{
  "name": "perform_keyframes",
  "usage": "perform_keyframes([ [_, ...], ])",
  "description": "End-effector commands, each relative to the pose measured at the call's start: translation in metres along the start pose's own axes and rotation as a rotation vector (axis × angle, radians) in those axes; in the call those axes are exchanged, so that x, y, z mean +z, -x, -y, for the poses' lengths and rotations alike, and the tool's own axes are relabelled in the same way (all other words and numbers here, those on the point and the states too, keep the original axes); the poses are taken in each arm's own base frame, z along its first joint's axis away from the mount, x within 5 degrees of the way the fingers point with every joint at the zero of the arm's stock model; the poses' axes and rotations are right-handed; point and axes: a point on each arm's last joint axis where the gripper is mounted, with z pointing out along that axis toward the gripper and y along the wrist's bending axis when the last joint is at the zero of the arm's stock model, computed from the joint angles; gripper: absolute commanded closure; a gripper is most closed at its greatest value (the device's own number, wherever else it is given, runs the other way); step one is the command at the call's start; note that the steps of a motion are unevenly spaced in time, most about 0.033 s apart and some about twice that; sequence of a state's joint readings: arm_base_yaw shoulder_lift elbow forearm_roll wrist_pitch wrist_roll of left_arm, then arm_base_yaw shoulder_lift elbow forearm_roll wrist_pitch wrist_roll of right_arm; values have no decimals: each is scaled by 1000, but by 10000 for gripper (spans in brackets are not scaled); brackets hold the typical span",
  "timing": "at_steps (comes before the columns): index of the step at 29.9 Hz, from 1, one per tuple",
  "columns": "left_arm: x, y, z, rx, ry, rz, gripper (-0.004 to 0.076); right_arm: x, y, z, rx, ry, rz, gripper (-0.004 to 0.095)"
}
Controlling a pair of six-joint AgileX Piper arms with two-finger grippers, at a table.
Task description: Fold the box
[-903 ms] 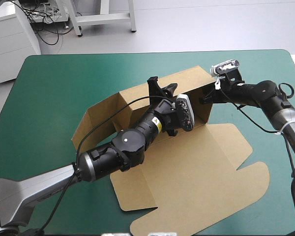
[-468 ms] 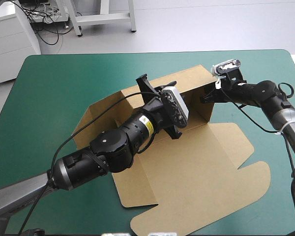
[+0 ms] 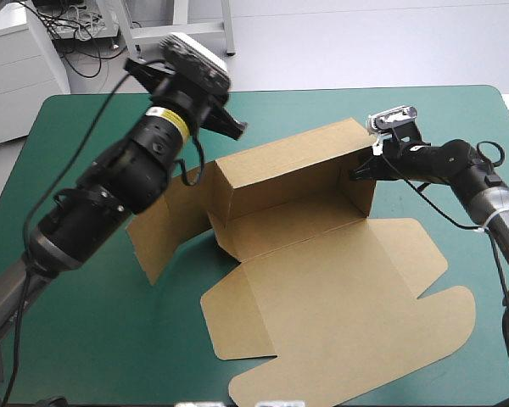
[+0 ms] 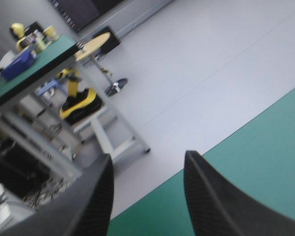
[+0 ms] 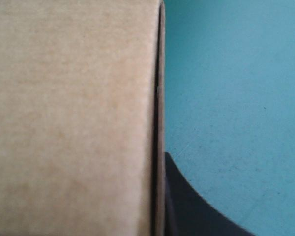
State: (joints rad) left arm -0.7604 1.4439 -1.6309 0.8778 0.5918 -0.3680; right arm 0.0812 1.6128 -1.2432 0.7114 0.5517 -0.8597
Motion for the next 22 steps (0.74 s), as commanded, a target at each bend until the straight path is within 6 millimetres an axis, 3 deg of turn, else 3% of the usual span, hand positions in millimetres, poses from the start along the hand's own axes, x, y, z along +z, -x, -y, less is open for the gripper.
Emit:
perform_keyframes([
  [1,-10,-3,-56,-83,115,-34,398,-21,20,-4,19,-21,99,930],
  [5,-3,-43,-101,-210,219,-217,398,-22,20,-4,23,-15,96,930],
  [12,-4,-110,-147,-431,266,-432,398,-29,30,-2,35,-38,88,930],
  [22,-9,-188,-158,-541,336,-648,398,-37,36,1,30,-83,35,930],
])
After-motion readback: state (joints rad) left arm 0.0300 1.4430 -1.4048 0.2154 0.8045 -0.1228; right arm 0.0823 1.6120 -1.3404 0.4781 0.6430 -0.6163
